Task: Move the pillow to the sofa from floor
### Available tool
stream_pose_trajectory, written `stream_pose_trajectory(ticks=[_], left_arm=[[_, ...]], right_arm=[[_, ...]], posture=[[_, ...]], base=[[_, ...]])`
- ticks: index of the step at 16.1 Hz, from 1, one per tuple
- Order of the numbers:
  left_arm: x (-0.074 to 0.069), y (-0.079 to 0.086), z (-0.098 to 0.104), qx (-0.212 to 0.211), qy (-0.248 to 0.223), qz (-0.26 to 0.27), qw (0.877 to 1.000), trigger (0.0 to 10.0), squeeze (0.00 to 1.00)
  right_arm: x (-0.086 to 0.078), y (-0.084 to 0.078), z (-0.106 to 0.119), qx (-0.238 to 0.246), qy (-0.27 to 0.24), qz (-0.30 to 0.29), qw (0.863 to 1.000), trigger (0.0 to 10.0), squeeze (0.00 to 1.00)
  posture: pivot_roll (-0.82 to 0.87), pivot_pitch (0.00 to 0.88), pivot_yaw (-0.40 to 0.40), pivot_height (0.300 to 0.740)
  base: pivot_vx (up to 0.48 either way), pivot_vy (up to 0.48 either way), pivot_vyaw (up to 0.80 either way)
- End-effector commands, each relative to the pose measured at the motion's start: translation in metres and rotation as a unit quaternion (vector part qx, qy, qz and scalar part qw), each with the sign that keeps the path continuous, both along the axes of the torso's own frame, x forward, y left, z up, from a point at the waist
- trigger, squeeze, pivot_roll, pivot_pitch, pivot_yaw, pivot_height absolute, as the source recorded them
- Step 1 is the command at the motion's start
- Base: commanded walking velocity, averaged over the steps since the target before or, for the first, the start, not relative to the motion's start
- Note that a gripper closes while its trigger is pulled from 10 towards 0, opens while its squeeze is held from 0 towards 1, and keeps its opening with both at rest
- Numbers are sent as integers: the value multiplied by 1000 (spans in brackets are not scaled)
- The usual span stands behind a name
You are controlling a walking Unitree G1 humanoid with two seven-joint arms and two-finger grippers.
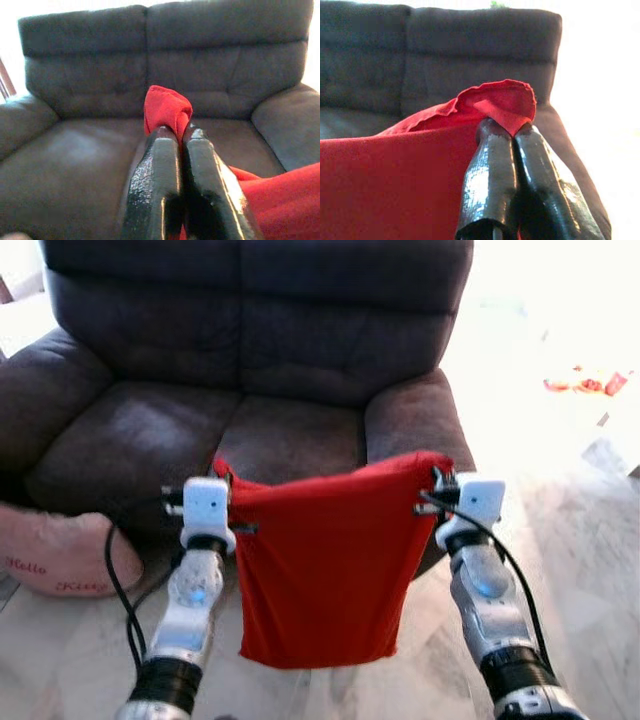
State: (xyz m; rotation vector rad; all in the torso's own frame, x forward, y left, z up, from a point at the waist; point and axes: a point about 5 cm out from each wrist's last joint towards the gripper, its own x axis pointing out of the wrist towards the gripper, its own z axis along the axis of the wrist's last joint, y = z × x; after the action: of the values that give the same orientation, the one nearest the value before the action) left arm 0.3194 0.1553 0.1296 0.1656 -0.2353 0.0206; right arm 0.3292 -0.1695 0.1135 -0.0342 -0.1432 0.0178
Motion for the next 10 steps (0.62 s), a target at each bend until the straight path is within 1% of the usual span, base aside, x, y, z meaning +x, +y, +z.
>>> stream_pose_trajectory(ticks=[1,4,5,6,7,10], left_arm=[[5,-3,39,4,-85,-6,996,10000,0],[7,-4,50,7,-106,-9,994,10000,0],[7,-3,58,-8,-123,-10,992,10000,0],[7,-3,64,-15,-130,-12,991,10000,0],[9,-3,66,-9,-129,-15,991,10000,0],[10,-4,67,1,-123,-20,992,10000,0]], right_arm=[[8,0,38,5,-72,-6,997,10000,0],[9,-1,55,14,-103,-16,994,10000,0],[9,-3,62,22,-114,-19,993,10000,0],[8,-4,65,26,-118,-18,992,10000,0],[6,-4,66,24,-119,-20,992,10000,0],[3,-4,70,29,-125,-30,991,10000,0]], posture=[[24,0,-66,740],[20,0,-53,740],[18,0,-53,740],[24,0,-53,740],[27,0,-52,740],[26,0,-51,740]], base=[[0,0,0],[0,0,0],[0,0,0],[0,0,0],[0,0,0],[0,0,0]])
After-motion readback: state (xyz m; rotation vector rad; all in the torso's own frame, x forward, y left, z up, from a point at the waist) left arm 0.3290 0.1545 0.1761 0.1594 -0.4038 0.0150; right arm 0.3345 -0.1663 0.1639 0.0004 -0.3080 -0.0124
